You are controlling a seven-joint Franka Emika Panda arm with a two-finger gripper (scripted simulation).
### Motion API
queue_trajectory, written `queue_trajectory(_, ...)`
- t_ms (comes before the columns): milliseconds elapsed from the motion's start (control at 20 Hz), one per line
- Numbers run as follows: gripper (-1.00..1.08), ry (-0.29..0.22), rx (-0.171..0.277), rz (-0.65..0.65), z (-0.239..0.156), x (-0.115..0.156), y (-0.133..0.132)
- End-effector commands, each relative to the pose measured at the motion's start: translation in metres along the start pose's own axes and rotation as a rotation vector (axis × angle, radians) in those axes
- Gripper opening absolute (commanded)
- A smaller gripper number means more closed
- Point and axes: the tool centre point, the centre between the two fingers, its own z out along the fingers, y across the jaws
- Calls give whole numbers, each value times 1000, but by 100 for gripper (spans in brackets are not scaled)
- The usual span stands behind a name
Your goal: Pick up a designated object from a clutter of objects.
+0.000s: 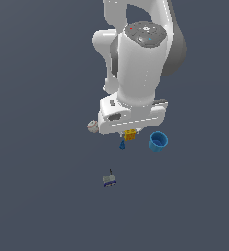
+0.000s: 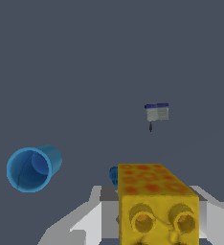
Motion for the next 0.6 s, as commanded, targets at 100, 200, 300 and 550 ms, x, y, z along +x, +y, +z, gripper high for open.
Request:
queue_trajectory(100,-100,0,0,1,-39,15,-41)
queue_trajectory(200,-100,0,0,1,-56,22,-59)
queue_trajectory(300,-100,0,1,1,-71,29,-76)
queue_trajectory(550,-100,0,2,1,-104,44,-110)
